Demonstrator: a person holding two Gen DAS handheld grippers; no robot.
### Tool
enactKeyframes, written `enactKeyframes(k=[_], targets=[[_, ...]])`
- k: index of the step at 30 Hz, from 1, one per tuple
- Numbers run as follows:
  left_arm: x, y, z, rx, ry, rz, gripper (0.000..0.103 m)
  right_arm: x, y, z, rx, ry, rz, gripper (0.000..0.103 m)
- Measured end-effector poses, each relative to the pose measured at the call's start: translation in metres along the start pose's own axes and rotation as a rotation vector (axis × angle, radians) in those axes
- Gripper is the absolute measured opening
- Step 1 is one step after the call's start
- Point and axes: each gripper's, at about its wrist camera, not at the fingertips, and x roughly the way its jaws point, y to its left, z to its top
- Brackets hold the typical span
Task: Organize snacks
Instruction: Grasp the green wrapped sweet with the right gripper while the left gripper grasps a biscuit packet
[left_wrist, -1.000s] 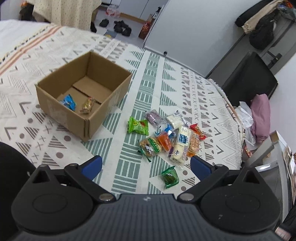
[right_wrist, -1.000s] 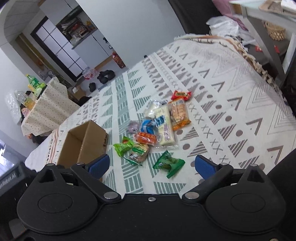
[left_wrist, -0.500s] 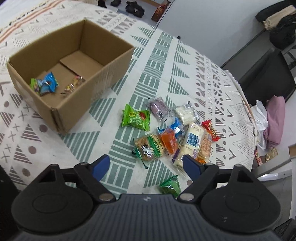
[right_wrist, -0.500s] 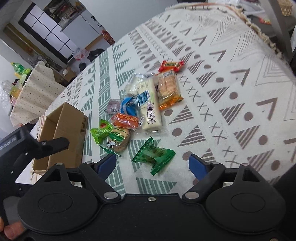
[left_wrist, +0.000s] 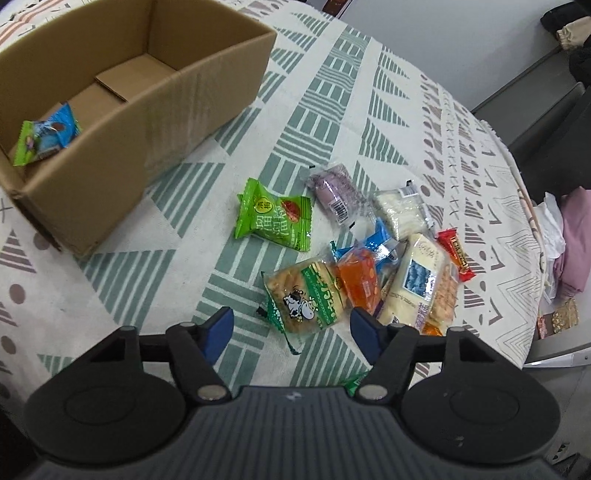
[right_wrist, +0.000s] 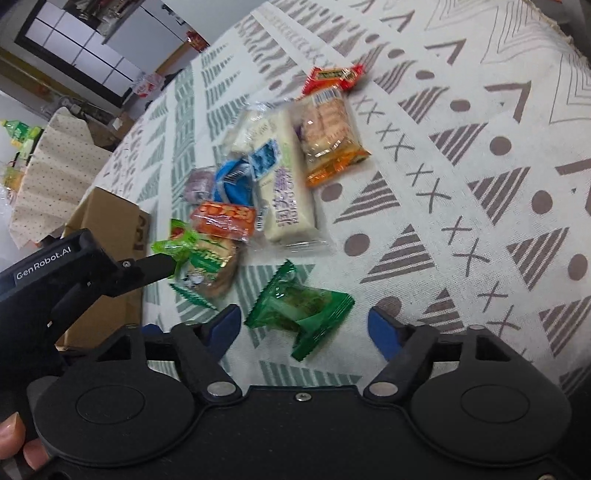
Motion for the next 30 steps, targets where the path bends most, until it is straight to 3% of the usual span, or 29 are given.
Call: enactKeyframes(k=[3, 7, 10, 17, 23, 30], targets=[[0.009, -0.001, -0.001, 0.003, 0.014, 0.009, 0.068, 0.007, -0.004, 0.002, 0.017, 0.011, 0.008, 0.047], [0.018, -0.004, -0.001, 0.009, 0.017, 0.016, 0.066, 0.009, -0.003, 0.004, 0.001, -0.004, 0.013, 0.034], [0.024, -0.007, -0.001, 0.014, 0.011, 0.028, 0.064, 0.007, -0.009, 0.008, 0.035, -0.038, 0.010, 0.032], [0.029, -0.004, -0.002, -0.021, -0.005, 0.020, 0.045, 0.003, -0.016, 0.011, 0.060, -0.077, 0.002, 0.032], [0.015, -0.004, -0.003, -0.024, -0.028, 0.012, 0.030, 0.003, -0.016, 0.012, 0.058, -0.077, 0.008, 0.030], [-0.006, 0.002, -0.008, -0.019, -0.046, -0.014, 0.022, -0.008, -0.013, 0.006, 0.042, -0.096, 0.009, 0.027]])
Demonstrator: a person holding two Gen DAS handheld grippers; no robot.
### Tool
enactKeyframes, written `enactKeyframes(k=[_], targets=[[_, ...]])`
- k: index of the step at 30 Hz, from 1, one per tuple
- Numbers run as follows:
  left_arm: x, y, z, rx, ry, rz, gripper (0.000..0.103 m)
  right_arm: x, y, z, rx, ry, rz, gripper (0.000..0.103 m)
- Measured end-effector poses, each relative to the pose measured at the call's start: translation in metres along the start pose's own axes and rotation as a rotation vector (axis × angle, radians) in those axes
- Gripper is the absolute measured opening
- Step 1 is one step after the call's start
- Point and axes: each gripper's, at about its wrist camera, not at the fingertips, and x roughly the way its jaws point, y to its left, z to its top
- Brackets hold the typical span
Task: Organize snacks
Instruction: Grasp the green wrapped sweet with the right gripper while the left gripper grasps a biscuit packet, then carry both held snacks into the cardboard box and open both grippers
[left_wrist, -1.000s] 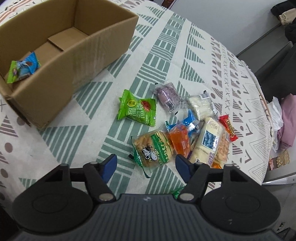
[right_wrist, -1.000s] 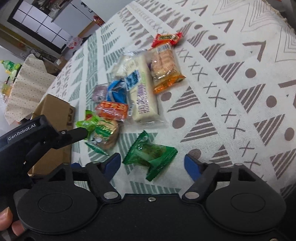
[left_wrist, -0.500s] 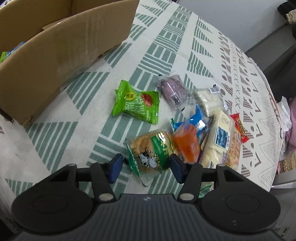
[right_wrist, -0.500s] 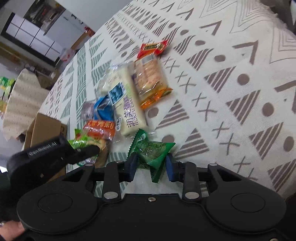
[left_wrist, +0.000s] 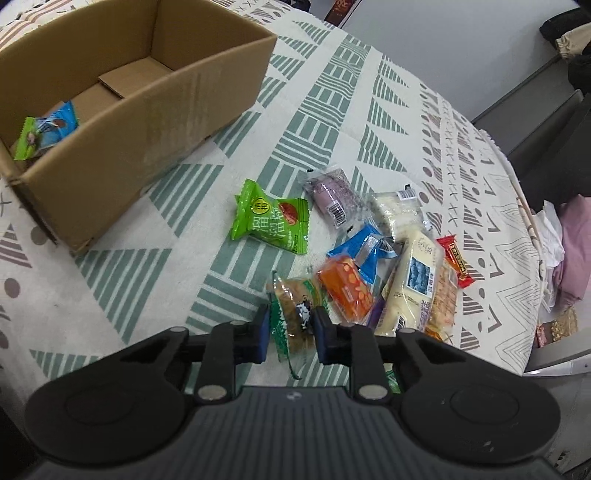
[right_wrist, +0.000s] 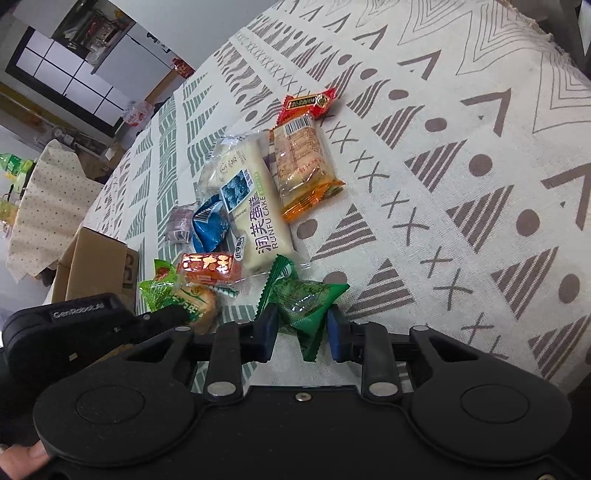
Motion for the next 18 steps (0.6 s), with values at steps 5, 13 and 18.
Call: enactKeyframes(k=[5, 13, 18], targets=[[-0.017, 0.004, -0.003, 0.000, -0.012, -0.031, 0.020, -0.010, 0.003, -0.005, -0.015, -0.024, 0.008, 0.026], [-0.047, 0.011, -0.003, -0.014, -0.040, -0.082, 0.020, -0.031, 0.011, -0.012, -0.024, -0.062, 0.040, 0.026], [-0.067, 0.015, 0.002, -0.019, -0.066, -0.109, 0.020, -0.041, 0.025, -0.013, -0.037, -0.082, 0.065, 0.026]])
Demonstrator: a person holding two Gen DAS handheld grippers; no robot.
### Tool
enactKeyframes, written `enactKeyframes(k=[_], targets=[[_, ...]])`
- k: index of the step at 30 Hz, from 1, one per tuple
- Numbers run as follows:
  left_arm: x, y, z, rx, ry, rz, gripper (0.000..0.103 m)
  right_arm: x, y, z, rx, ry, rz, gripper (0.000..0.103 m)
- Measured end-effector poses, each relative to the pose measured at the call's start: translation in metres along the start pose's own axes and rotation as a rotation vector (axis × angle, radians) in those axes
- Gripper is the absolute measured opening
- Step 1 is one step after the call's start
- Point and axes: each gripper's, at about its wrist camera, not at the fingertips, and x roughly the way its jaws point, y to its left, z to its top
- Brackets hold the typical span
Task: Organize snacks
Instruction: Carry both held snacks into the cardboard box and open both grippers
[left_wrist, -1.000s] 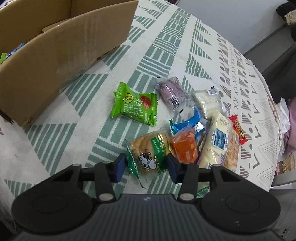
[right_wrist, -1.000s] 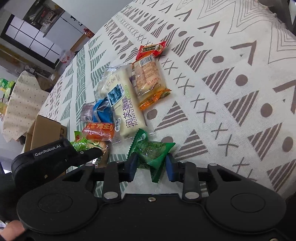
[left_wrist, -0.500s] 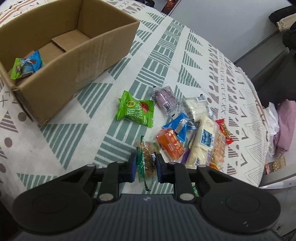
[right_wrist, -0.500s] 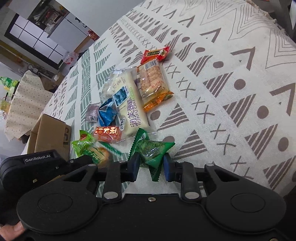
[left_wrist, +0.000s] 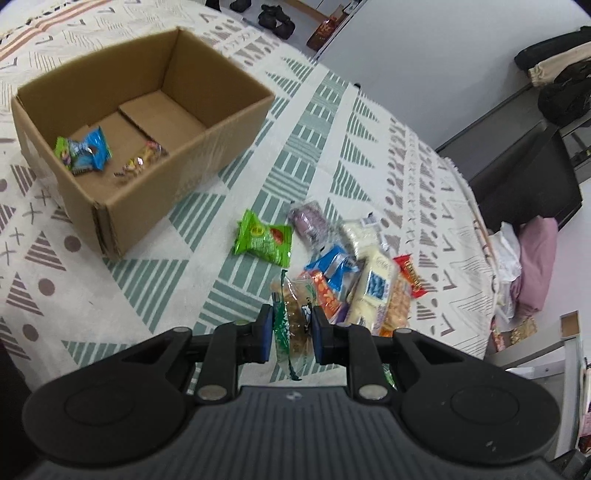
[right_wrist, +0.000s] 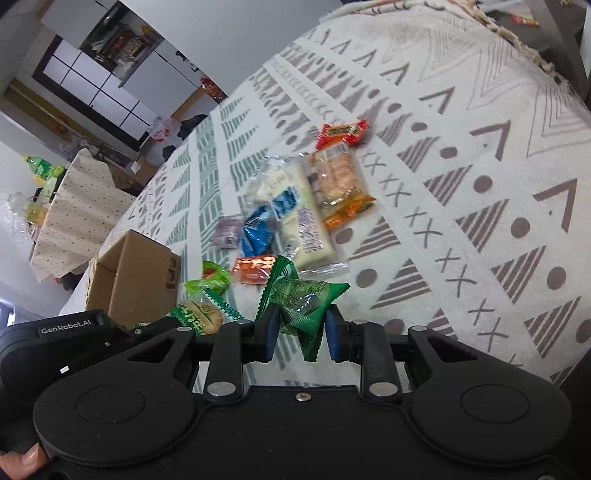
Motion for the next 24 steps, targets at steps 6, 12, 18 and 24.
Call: enactKeyframes(k=[6, 12, 18, 24], targets=[[-0.024, 0.003, 0.014, 0.002, -0.052, -0.031, 0.020, -0.007, 0.023, 0.001, -0.012, -0.023, 0.039, 0.026], [-0.044, 0.013, 0.033, -0.018, -0.103, -0.049, 0.020, -0.012, 0.053, 0.004, -0.041, -0.046, 0.076, 0.026], [-0.062, 0.029, 0.054, -0.037, -0.149, -0.053, 0.020, -0.011, 0.087, 0.006, -0.079, -0.059, 0.115, 0.026], [-0.076, 0.050, 0.071, -0.062, -0.182, -0.047, 0.020, -0.006, 0.116, 0.006, -0.114, -0.052, 0.141, 0.026]])
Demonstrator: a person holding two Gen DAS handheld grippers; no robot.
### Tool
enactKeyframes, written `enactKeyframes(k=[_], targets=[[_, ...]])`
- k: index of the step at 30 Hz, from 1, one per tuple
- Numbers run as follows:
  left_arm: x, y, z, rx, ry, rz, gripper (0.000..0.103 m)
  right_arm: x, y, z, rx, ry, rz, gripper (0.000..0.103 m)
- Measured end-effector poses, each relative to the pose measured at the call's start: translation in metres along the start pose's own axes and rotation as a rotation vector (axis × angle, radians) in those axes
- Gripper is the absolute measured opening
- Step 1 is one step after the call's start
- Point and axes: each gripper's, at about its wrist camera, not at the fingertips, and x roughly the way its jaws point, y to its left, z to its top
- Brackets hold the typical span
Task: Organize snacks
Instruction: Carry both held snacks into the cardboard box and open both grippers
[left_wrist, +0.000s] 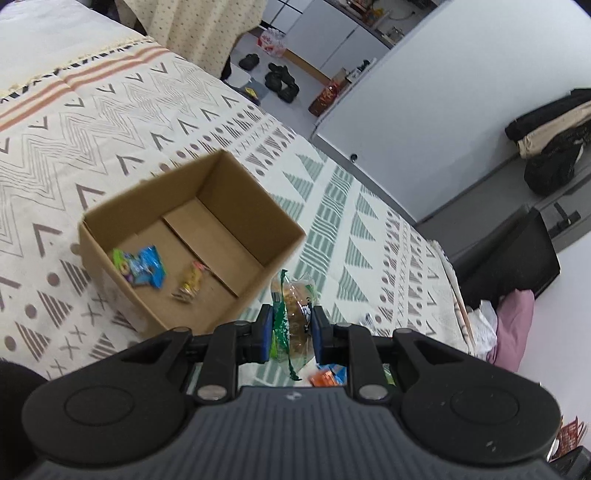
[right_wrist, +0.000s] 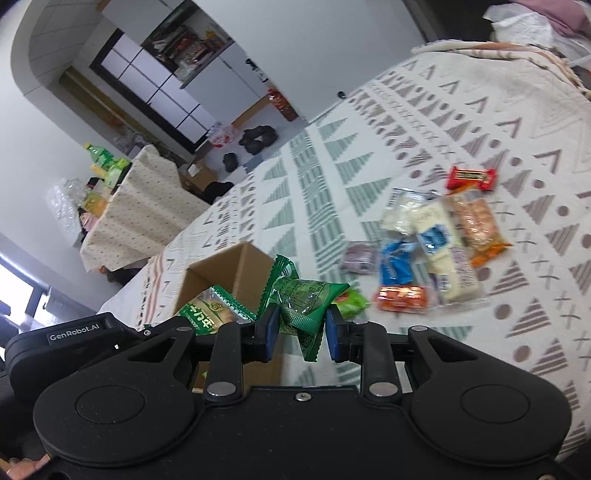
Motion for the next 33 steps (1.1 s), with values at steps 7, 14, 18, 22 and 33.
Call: enactKeyframes(k=[7, 14, 18, 22, 33], targets=[[-0.007, 0.026, 0.024, -0.024, -0.031, 0.017, 0.020, 0.013, 0.030, 0.000, -0.028, 0.012, 0.025, 0.026], [-0.004, 0.054, 0.046, -0.044, -0.049, 0.049, 0.020, 0.029, 0.056, -0.003, -0.059, 0.034, 0.055, 0.026], [0.002, 0.069, 0.055, -0.060, -0.054, 0.072, 0.020, 0.042, 0.071, -0.006, -0.078, 0.057, 0.064, 0.026], [0.014, 0.081, 0.060, -0.070, -0.038, 0.091, 0.020, 0.056, 0.084, -0.009, -0.093, 0.084, 0.074, 0.026], [0.041, 0.102, 0.060, -0.063, 0.001, 0.169, 0.024, 0.092, 0.101, -0.018, -0.086, 0.144, 0.083, 0.026]])
